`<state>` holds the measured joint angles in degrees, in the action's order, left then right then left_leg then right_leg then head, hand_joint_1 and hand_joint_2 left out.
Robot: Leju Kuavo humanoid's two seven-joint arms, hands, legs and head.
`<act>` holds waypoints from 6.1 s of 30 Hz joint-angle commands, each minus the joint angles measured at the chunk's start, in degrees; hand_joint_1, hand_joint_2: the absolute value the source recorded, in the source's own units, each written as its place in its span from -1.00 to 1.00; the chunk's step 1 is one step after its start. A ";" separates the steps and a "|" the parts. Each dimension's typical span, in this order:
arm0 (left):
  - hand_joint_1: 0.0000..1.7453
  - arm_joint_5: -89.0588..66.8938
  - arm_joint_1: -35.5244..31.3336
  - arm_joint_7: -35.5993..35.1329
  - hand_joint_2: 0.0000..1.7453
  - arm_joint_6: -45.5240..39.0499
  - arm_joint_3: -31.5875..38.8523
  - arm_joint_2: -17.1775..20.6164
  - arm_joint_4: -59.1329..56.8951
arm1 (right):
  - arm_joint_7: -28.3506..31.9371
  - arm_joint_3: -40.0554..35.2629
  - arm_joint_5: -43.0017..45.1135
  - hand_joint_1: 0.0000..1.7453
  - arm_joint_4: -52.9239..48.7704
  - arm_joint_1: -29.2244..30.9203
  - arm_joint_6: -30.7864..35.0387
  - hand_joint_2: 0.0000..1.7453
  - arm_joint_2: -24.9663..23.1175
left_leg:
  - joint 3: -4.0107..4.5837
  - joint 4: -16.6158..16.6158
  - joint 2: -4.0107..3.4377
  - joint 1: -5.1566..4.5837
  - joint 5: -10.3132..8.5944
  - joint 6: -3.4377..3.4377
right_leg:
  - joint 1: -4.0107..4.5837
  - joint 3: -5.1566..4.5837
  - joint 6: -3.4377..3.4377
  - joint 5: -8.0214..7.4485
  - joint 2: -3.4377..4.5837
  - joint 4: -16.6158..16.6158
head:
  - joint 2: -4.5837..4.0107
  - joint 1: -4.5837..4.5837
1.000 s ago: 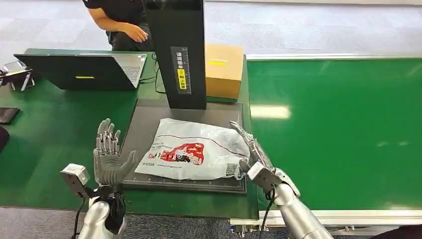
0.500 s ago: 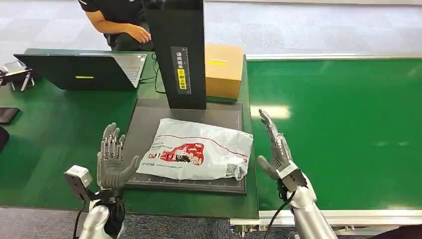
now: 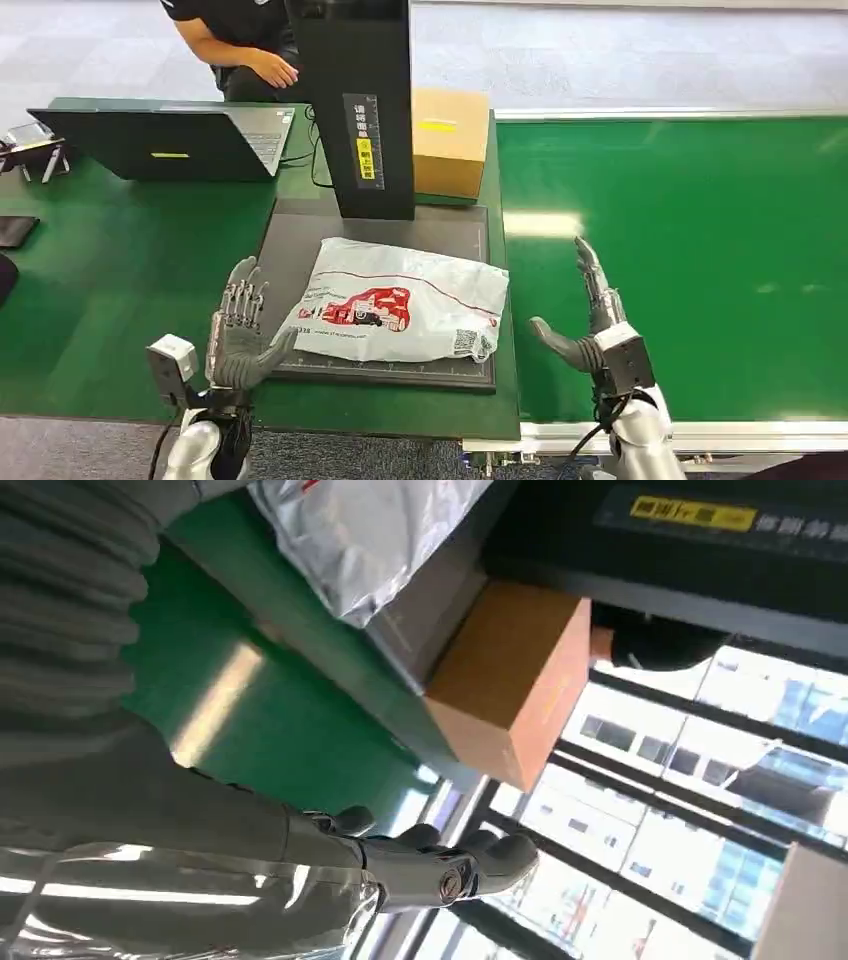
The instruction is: Moved the parcel from conveyor to table for the left to box.
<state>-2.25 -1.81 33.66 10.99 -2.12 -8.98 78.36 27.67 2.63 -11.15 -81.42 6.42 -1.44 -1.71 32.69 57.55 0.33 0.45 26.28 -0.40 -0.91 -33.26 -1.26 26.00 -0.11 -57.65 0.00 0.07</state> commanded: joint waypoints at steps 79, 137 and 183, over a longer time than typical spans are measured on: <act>1.00 -57.16 -4.68 -21.68 1.00 -22.50 -5.45 3.96 -5.76 | -7.37 9.92 -3.38 -1.00 4.01 -3.51 -6.21 1.00 -5.88 | -0.05 -0.05 -0.04 0.02 -0.02 -0.02 | 0.03 0.02 0.06 -0.02 0.02 0.05 | 0.00 0.00; -1.00 -41.14 -10.64 -8.42 1.00 -50.99 39.63 2.51 -5.39 | -8.67 9.95 -1.76 -1.00 0.22 -7.49 -4.41 1.00 -6.12 | -0.07 -0.12 0.01 0.07 -0.01 -0.02 | 0.09 0.09 0.13 0.02 -0.04 0.13 | 0.00 0.02; -1.00 -3.05 -5.12 1.91 1.00 -30.64 28.37 -1.90 10.65 | -7.97 9.19 -1.24 -1.00 1.03 -7.04 -3.22 1.00 -5.45 | -0.04 -0.08 -0.06 0.07 0.02 -0.02 | 0.08 0.05 0.12 0.02 0.03 0.10 | 0.00 0.02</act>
<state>-10.74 -8.11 34.16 -26.54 29.33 -10.08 86.77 19.52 11.98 -12.76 -82.42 -1.43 -5.09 -7.41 32.72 57.53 0.32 0.48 26.31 -0.43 -0.89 -33.31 -1.20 26.04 -0.10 -57.65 0.00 0.09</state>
